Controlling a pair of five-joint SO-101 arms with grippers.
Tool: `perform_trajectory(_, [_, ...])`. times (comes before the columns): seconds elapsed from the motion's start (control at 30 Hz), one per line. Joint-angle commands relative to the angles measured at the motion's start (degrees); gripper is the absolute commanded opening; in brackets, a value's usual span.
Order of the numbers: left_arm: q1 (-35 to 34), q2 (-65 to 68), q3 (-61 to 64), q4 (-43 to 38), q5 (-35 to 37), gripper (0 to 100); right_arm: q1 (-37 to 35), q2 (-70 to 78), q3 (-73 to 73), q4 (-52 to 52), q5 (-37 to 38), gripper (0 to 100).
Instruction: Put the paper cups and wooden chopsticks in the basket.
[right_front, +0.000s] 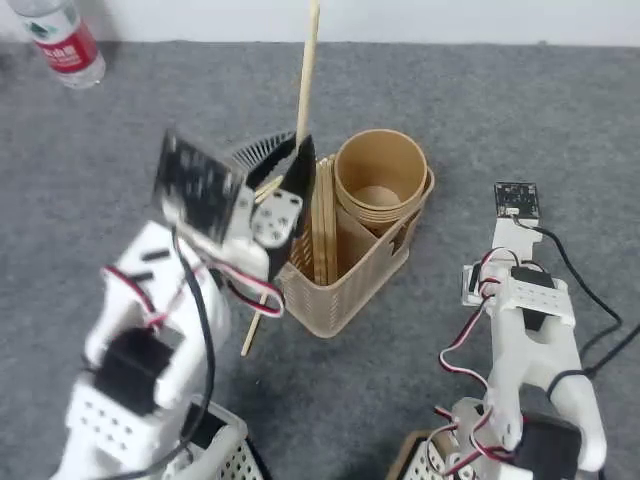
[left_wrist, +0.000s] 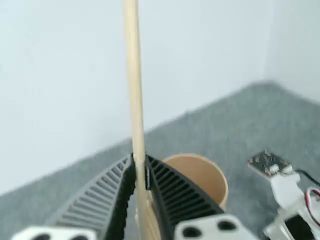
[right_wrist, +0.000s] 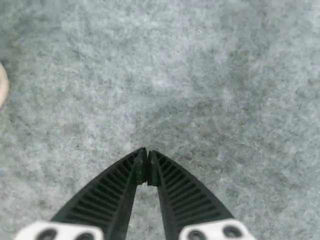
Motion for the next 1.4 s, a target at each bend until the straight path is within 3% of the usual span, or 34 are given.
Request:
perform_trajectory(0.0, [0.4, -10.2, 17.5, -12.7, -1.5, 1, -0.3, -1.8, 0.0, -0.9, 0.9, 0.8])
perform_trajectory(0.3, [-0.1, -15.7, 29.4, -12.6, -1.8, 2, -0.2, -1.8, 0.0, -0.9, 1.0, 0.8])
perform_trajectory(0.47, [-4.6, -23.2, 32.8, -11.8, 0.8, 21, -0.1, -1.8, 0.0, -0.9, 1.0, 0.8])
perform_trajectory(0.6, [-6.8, -25.0, 31.3, -5.1, 0.2, 20, -0.1, -1.8, 0.0, -0.9, 1.0, 0.8])
perform_trajectory(0.73, [-9.9, -25.0, 29.0, -3.3, 0.0, 20, -0.1, -1.8, 0.0, -0.9, 1.0, 0.8])
perform_trajectory(0.87, [-17.1, -23.4, 22.3, 2.2, -1.9, 20, -0.1, -1.8, 0.0, -0.9, 1.0, 0.8])
perform_trajectory(1.07, [-28.5, -5.6, 8.0, 14.9, -15.8, 21, -0.1, -1.8, 0.0, -0.9, 1.0, 0.8])
perform_trajectory(1.27, [-33.8, 23.8, -9.5, 31.8, -31.7, 20, -0.1, -1.8, 0.0, -0.9, 1.0, 0.8])
perform_trajectory(1.37, [-36.7, 38.3, -17.8, 36.4, -38.4, 20, -0.1, -1.8, 0.0, -0.9, 1.0, 0.8])
